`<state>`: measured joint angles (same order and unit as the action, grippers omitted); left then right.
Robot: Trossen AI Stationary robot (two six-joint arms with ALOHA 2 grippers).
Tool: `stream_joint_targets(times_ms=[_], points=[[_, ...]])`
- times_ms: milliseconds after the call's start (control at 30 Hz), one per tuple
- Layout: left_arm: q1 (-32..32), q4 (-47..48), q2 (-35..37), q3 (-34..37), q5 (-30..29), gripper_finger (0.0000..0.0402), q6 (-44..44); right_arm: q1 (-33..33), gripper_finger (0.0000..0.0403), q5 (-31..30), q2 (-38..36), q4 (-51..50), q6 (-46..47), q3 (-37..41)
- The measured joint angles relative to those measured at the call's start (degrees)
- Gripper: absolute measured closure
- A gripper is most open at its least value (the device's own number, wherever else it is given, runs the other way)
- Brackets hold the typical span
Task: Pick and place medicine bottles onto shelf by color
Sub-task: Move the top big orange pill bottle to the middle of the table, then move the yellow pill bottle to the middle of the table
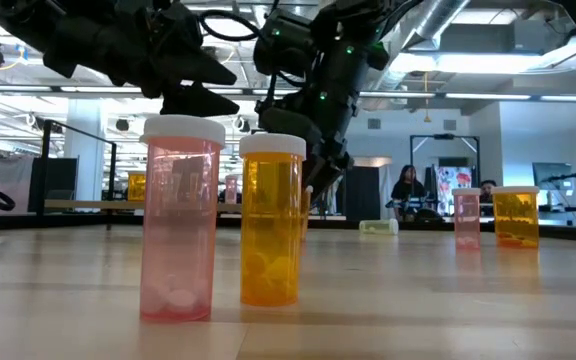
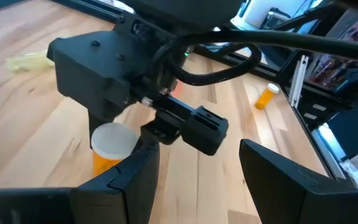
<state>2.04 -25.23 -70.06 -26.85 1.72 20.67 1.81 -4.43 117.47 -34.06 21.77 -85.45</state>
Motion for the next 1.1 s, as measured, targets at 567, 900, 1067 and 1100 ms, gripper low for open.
stream_joint_targets(times_ms=[567, 900, 1067, 1100], points=[[0.0, 0.3, 0.0, 0.0, -2.4, 0.0191, 0.1, 1.4, 0.014, 0.0, 0.0, 0.0, 0.1, 0.0], [0.0, 1.1, 0.0, 0.0, -2.9, 0.0191, 0.1, 2.3, 0.0137, 0.0, -7.3, -2.1, -1.2, 0.0], [-0.1, 1.8, 0.0, 0.0, -4.2, 0.0191, 0.1, 3.7, 0.0137, -0.5, -13.1, -9.7, -2.2, 0.0], [-0.1, 1.8, 0.0, 0.0, -4.2, 0.0191, 0.1, 4.0, 0.0137, -1.6, -14.3, -11.6, -2.3, 0.0]])
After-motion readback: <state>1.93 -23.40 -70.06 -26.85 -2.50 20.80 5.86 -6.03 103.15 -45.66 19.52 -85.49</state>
